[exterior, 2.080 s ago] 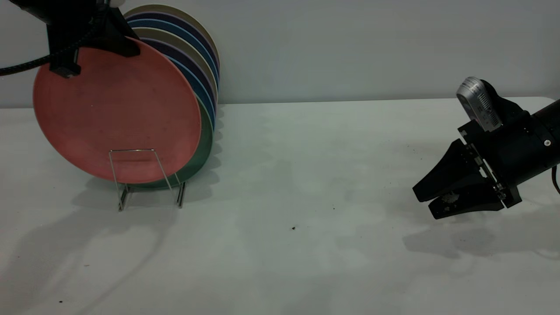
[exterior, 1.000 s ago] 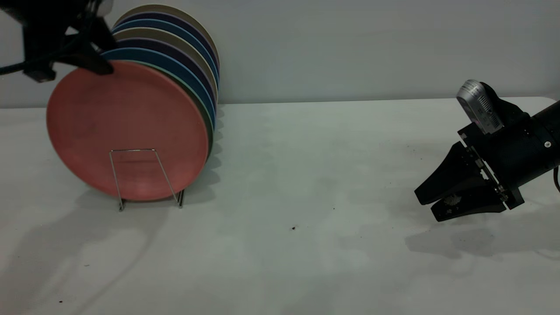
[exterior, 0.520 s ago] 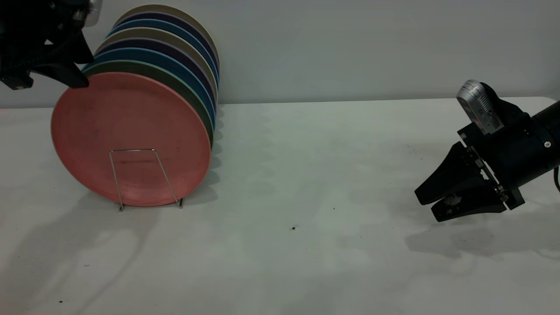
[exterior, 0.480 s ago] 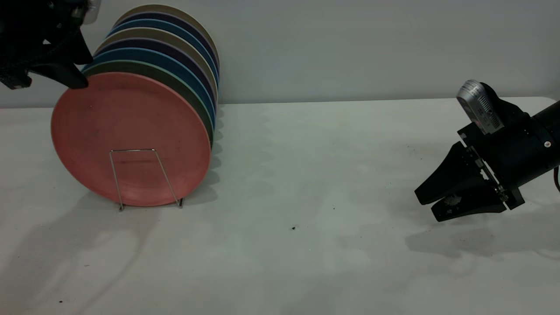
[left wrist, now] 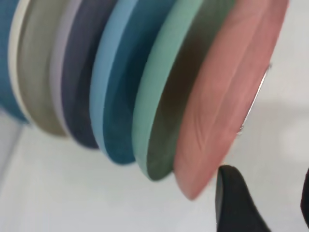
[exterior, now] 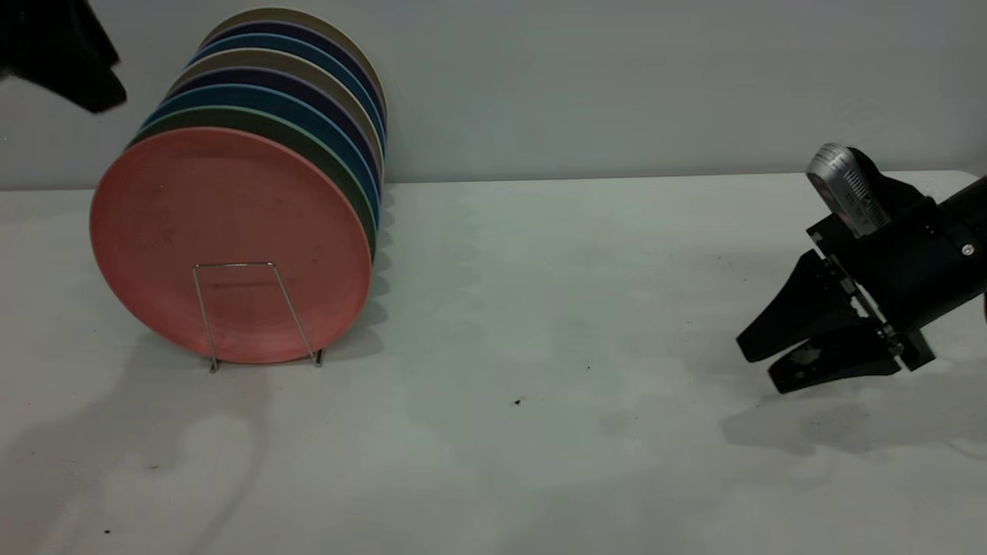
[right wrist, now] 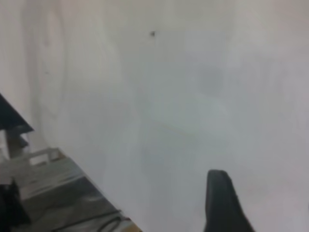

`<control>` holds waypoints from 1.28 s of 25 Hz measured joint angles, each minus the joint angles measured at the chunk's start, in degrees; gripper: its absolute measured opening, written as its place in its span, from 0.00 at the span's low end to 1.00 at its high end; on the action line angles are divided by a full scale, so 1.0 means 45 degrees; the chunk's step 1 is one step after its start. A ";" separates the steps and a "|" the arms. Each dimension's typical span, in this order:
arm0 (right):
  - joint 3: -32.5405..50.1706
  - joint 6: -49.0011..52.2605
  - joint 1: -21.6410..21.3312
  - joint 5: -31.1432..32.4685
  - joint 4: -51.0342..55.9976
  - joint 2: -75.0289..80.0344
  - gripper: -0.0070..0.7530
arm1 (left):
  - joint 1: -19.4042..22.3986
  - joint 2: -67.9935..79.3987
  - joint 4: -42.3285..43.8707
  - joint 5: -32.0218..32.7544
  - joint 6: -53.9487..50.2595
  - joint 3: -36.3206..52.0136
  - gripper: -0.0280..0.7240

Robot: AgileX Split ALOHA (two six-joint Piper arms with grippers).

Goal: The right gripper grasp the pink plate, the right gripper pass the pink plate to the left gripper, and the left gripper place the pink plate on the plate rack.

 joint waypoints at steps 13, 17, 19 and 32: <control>-0.1028 1.2671 0.3822 -0.0375 -1.5414 -0.4896 0.59 | 0.0000 -0.2236 0.2299 0.3518 -1.1218 0.0000 0.54; -0.1028 1.4120 0.4646 0.1338 -1.6550 -0.5914 0.59 | 0.0000 -0.2836 0.2414 0.4160 -1.1924 0.0272 0.53; -0.1028 1.4269 0.4846 0.1970 -1.6550 -0.6475 0.59 | 0.0000 -0.3364 0.2414 0.4068 -1.2141 0.0763 0.53; 0.2712 1.2726 0.4980 0.2875 -1.5129 -1.3924 0.59 | 0.0000 -0.9439 0.1687 0.4213 -1.2486 0.4718 0.53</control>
